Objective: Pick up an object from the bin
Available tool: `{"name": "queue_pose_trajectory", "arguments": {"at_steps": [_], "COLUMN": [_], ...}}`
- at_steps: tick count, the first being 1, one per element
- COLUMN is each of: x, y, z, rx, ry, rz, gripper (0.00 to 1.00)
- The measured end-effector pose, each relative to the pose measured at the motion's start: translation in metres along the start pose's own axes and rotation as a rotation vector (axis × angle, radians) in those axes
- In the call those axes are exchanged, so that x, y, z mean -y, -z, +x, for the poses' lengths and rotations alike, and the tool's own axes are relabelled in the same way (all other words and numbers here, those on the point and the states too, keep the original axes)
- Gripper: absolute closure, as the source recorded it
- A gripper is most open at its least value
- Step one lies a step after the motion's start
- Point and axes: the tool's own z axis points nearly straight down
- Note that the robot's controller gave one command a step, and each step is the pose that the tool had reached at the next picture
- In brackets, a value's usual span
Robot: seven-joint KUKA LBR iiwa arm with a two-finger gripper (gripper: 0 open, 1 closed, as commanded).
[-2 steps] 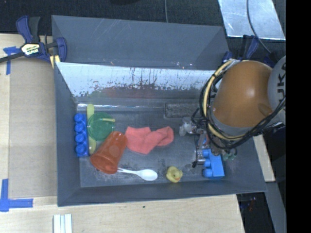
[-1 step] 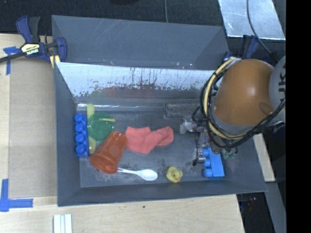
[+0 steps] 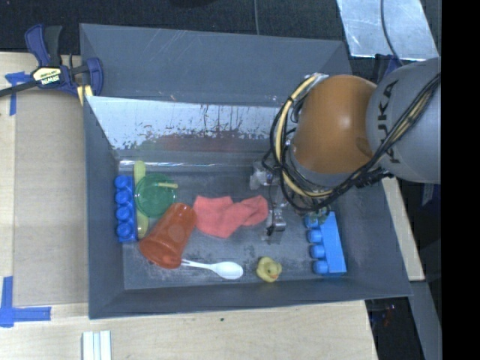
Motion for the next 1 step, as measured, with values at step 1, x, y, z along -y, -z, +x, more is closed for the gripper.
{"name": "queue_pose_trajectory", "arguments": {"at_steps": [1], "x": [0.0026], "y": [-0.0375], "z": [-0.0327], "rx": [0.004], "ry": [0.158], "rz": [0.002], "gripper": [0.00]}}
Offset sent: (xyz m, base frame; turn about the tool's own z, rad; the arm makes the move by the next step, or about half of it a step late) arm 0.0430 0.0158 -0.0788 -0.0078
